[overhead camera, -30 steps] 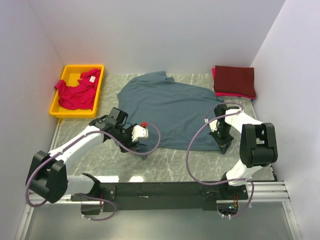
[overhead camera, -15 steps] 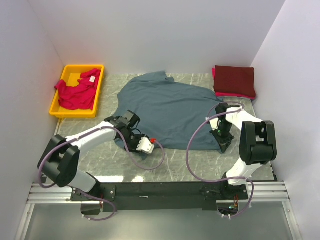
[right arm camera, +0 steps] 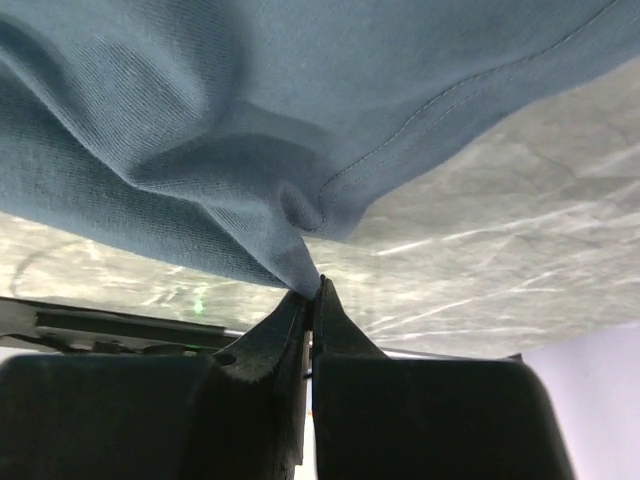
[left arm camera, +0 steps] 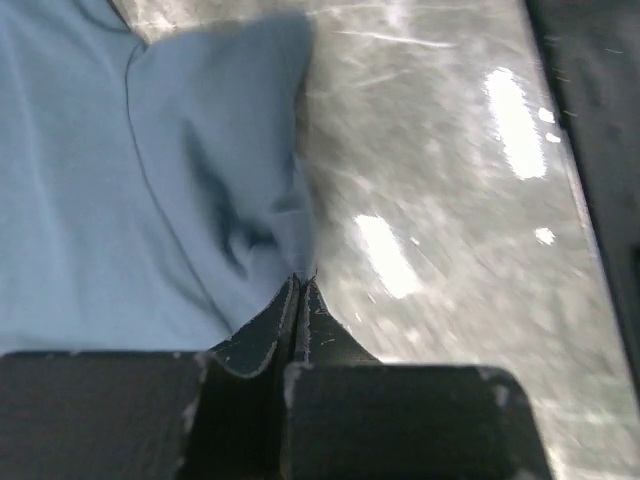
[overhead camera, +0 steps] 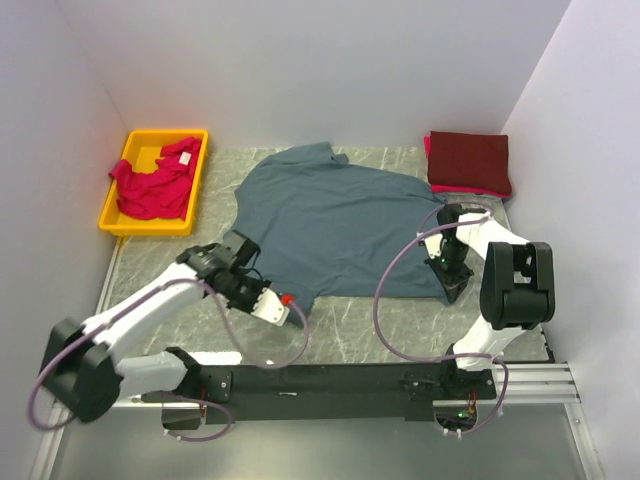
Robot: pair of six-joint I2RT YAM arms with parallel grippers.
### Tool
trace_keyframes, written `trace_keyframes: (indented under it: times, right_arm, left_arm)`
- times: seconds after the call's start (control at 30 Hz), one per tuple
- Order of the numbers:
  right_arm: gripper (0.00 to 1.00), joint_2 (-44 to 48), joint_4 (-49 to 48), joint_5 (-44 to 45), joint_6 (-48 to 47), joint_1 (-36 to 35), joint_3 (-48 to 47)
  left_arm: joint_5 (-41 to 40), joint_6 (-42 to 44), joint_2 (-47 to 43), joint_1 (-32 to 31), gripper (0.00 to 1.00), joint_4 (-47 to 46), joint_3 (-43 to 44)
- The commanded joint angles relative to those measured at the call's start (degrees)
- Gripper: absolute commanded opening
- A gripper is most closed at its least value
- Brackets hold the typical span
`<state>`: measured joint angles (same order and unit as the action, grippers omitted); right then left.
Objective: Fold and stack the t-shirts
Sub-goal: Flatten the tshirt out
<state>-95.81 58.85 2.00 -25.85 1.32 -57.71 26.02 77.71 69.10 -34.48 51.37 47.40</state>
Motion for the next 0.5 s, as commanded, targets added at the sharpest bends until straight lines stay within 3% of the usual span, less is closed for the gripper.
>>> trace_keyframes:
  times: [0.0,0.4,0.47]
  right_arm:
    - [0.0,0.9,-0.8,4.2,-2.5,1.3,1.3]
    - [0.0,5.8,-0.9,10.4,-9.1,2.6,5.7]
    - [0.0,6.5,-1.2,10.9,-10.2,2.6,6.5]
  left_arm:
    - [0.3,3.2,-7.5,0.5,0.01,11.3,-0.9]
    - [0.3,12.9,-23.9,2.3,0.01,26.9,-2.8]
    - [1.0,13.1,-26.5,2.3,0.11,27.3,-2.9]
